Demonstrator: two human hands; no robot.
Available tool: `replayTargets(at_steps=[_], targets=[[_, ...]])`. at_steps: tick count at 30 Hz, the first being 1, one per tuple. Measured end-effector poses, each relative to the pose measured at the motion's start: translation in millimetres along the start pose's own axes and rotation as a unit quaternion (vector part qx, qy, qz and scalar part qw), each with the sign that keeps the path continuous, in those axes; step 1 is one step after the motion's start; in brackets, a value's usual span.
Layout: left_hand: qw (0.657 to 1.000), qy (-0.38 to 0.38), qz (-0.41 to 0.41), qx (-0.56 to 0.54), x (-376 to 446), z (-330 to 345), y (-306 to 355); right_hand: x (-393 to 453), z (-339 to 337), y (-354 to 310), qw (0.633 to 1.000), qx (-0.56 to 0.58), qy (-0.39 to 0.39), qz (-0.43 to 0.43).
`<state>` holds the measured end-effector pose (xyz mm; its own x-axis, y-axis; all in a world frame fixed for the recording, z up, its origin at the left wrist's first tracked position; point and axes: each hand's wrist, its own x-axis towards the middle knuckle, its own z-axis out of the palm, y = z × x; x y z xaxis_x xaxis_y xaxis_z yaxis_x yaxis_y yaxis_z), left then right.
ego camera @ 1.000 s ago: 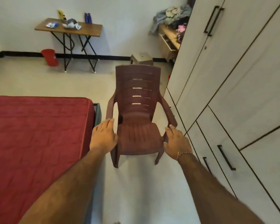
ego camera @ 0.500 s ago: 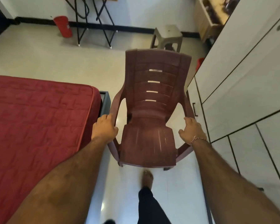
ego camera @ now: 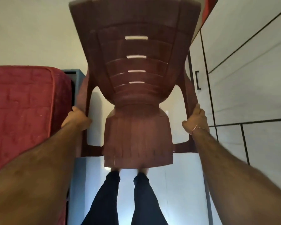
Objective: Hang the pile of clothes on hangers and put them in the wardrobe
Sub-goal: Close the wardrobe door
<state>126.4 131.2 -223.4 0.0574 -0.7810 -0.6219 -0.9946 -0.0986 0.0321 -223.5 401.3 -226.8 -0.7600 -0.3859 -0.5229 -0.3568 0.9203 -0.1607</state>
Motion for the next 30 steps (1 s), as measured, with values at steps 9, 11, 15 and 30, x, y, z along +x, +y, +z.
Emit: replayTargets(at_steps=[9, 11, 15, 30], targets=[[0.995, 0.006, 0.016, 0.097, 6, -9, 8, -3, -12, 5, 0.995, 0.046, -0.018, 0.087], [0.991, 0.012, 0.05, 0.123, 0, -14, 16, -21, -13, 18, 0.992, 0.058, -0.01, 0.115], [0.982, 0.019, 0.11, 0.154, -17, -28, 40, -78, -14, 50, 0.98, 0.088, -0.017, 0.175], [0.825, 0.013, 0.475, 0.306, -216, 32, 113, -440, 73, 192, 0.824, 0.306, 0.022, 0.477]])
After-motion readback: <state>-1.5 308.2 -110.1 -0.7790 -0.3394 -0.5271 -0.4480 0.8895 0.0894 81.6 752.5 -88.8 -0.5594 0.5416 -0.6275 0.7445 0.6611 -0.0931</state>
